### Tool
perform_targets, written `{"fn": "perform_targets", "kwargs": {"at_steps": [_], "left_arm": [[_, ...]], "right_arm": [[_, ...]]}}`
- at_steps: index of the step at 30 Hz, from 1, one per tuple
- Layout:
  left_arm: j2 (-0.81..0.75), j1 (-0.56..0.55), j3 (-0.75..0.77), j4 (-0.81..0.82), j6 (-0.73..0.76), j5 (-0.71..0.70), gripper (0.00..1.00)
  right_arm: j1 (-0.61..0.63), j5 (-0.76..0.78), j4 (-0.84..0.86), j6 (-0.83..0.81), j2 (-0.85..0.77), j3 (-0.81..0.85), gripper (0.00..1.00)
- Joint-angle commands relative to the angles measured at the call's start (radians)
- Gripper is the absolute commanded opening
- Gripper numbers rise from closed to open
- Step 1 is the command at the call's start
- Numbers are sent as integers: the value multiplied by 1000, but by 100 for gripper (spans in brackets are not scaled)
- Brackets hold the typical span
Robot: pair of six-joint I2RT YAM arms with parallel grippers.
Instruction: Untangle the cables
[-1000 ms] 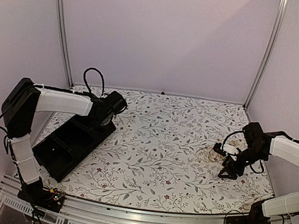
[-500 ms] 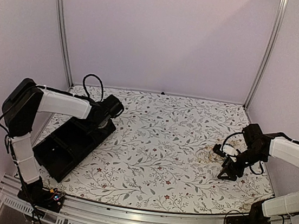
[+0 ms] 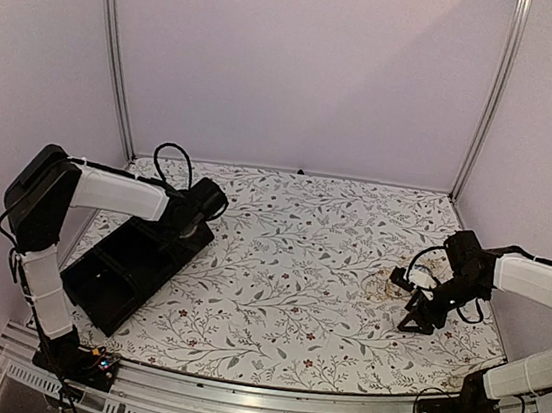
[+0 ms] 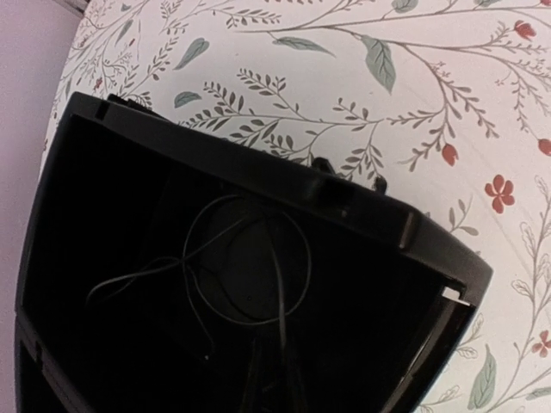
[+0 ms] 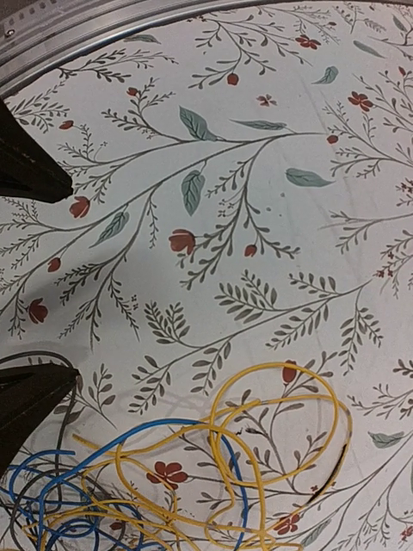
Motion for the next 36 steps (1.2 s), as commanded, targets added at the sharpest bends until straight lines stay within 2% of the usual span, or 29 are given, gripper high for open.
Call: {"fn": "perform_targets", "kwargs": {"at_steps": [1, 6, 10, 14, 19, 24, 29, 32, 36], "left_arm": [[-15, 4, 32, -50, 1, 38, 15], [-72, 3, 41, -92, -3, 51, 21], [-111, -2, 78, -145, -8, 60, 41], [-154, -8, 109, -161, -7, 88, 49], [-187, -7, 135, -163, -3, 138, 50], [-207, -34, 131, -116, 41, 188, 47], [-207, -168, 93, 51, 160, 337, 46], [-169, -250, 93, 122, 171, 407, 46], [-100, -302, 114, 160, 170, 444, 46]], "right_arm": [[6, -32, 30, 9, 10, -15, 68], [6, -81, 16, 17, 0, 11, 68], [6, -104, -10, 23, -15, 55, 68], [5, -68, -31, 42, -25, 95, 68], [4, -43, -61, 54, -25, 125, 68], [1, 16, -74, 79, -49, 131, 65], [-6, 162, -65, 68, -64, 86, 60], [-6, 242, -34, 71, -59, 61, 58], [-6, 290, -32, 67, -49, 47, 58]]}}
